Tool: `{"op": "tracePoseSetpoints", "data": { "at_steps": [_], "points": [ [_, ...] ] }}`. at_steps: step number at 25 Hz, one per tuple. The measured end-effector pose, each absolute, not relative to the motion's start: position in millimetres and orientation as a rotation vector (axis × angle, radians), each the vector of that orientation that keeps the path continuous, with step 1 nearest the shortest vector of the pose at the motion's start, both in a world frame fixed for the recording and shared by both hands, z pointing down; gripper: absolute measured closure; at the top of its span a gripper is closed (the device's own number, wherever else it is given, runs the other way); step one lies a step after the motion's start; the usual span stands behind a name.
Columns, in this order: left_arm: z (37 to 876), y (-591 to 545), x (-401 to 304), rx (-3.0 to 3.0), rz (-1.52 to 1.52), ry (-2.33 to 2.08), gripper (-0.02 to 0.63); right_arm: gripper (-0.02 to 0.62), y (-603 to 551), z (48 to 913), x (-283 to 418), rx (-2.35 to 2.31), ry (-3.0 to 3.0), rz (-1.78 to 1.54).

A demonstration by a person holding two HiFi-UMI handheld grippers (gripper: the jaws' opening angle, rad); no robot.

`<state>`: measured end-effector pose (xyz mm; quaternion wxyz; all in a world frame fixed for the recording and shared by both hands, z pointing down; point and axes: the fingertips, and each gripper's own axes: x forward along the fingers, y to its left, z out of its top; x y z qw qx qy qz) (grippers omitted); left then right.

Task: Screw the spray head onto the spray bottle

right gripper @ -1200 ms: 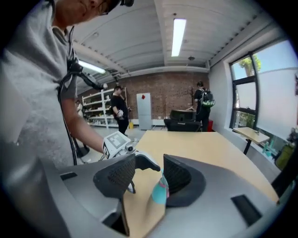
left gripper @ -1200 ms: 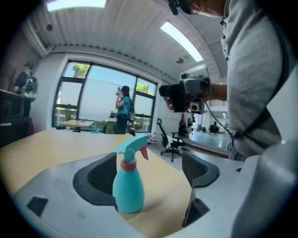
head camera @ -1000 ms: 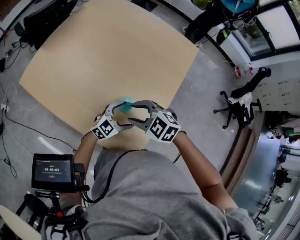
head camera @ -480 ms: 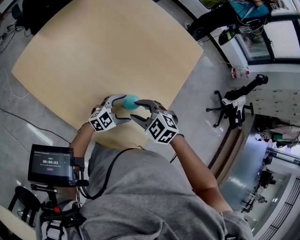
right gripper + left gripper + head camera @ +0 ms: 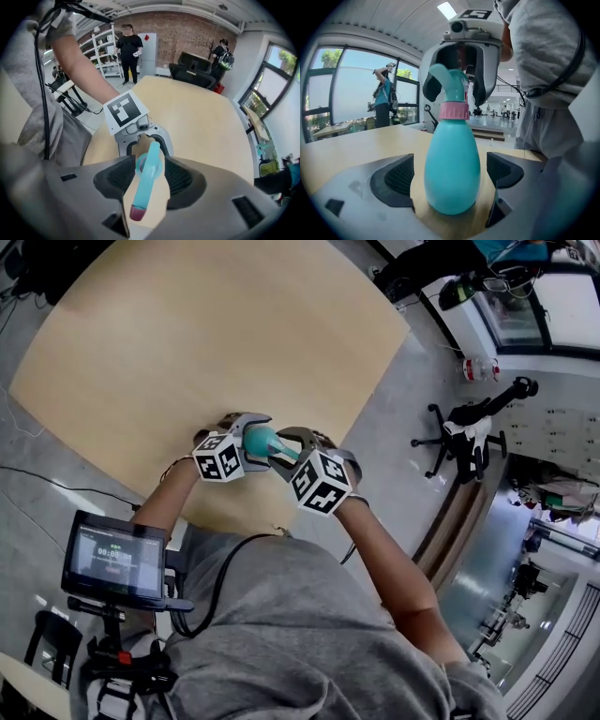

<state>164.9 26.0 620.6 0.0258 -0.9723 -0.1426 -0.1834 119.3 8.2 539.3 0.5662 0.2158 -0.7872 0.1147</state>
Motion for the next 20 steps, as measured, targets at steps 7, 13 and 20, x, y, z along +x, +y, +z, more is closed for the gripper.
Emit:
{"op": "tracePoseSetpoints", "data": {
  "at_steps": [7,13,20],
  "points": [
    [629,58,175,-2.935,-0.581,-0.567,0.198,0.462,35,549,113,0.139,-1.711,0.108],
    [623,40,180,-3.081,-0.525,-0.101,0.202,0.463,29,547,117,0.367,-1.754,0.258],
    [617,7,176,-3.134,-0.557,0.725,0.204,0.462,12,533,126,1.089,-1.864,0.811]
  ]
}}
